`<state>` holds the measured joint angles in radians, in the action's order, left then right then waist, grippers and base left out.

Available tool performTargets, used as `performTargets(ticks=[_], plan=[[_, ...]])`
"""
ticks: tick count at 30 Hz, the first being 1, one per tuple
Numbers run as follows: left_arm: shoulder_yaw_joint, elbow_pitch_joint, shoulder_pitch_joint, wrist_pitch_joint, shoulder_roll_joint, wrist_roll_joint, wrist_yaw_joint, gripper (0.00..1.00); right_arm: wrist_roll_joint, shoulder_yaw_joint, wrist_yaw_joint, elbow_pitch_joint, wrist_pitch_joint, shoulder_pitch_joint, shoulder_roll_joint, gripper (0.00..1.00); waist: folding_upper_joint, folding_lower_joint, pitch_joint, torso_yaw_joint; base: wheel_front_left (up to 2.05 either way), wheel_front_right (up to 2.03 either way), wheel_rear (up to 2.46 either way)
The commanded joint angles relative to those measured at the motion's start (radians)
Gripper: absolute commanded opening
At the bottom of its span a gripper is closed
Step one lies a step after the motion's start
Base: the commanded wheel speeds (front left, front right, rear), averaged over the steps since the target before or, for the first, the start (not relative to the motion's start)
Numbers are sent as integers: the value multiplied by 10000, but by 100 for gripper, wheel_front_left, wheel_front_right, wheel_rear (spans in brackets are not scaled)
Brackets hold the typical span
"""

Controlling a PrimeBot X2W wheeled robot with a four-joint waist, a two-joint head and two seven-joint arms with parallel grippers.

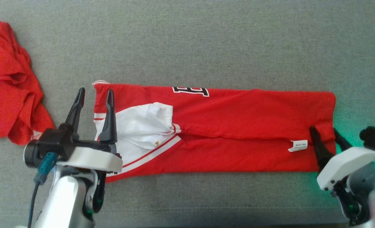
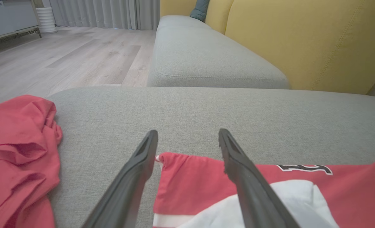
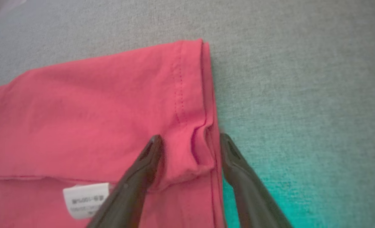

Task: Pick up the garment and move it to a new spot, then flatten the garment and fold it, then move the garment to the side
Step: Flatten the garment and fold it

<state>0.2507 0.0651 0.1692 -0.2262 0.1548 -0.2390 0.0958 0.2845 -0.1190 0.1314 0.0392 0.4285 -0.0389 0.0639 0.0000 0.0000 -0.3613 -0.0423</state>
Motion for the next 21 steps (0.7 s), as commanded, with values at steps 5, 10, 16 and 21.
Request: performTargets(ticks=[5, 10, 16, 21], plan=[[-345, -254, 365, -140, 202, 59, 69, 100, 411, 279, -7, -332, 802, 483, -131, 0, 0, 0, 35, 112, 0, 0, 0], [-353, -173, 367, -162, 208, 31, 102, 100, 390, 30, -7, -573, 796, 289, -133, 0, 0, 0, 113, 172, 0, 0, 0], [-328, -88, 287, -192, 189, -36, 130, 100, 241, -1120, -7, -882, 645, 75, 270, 0, 0, 0, 388, 212, 0, 0, 0], [-260, -38, 209, -206, 173, -56, 151, 100, 288, -2044, -7, -948, 678, 22, 822, 0, 0, 0, 650, 231, 0, 0, 0]])
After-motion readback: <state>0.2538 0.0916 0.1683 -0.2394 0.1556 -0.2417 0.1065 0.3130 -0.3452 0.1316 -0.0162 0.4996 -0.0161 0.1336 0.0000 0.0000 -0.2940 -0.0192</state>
